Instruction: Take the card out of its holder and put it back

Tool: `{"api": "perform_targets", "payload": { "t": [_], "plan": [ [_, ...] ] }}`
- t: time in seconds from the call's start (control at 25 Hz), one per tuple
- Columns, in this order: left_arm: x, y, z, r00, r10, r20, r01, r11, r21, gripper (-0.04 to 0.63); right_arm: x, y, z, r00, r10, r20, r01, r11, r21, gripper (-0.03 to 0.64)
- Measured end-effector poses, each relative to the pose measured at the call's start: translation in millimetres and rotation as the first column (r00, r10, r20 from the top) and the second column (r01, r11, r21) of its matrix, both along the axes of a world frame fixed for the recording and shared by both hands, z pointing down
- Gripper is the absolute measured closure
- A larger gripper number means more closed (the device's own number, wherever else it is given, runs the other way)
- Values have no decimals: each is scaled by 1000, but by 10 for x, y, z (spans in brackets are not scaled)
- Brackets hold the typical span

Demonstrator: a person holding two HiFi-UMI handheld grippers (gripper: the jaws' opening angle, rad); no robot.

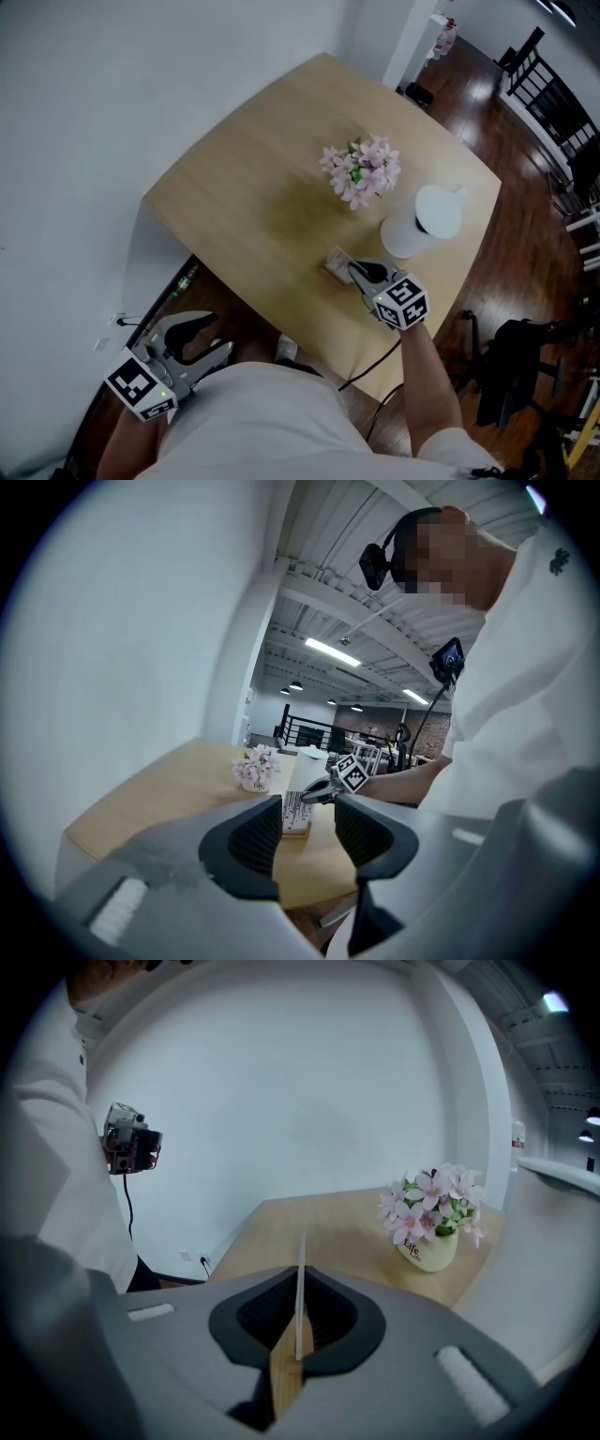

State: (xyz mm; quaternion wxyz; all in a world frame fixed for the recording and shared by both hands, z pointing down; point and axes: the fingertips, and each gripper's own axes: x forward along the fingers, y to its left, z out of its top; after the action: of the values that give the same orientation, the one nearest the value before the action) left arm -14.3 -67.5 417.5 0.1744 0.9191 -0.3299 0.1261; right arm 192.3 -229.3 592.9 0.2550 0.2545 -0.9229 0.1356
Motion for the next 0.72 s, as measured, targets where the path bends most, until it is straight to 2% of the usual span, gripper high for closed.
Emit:
{"api": "perform_targets", "payload": {
  "t": [0.44,0.6,0.72],
  "plan": [
    [67,-11,87,1000,-3,16,4,999,-42,409,23,-32,197,1000,4,27,-3,1000,-24,595],
    [56,53,32,1000,7,23,-6,999,-47,408,48,-51,159,999,36,10,-36,999,9,582],
    [-1,74,-7,999,14,33,-13,999,-44,408,75,-133,20,996,89,11,-90,994,59,512]
  ]
}}
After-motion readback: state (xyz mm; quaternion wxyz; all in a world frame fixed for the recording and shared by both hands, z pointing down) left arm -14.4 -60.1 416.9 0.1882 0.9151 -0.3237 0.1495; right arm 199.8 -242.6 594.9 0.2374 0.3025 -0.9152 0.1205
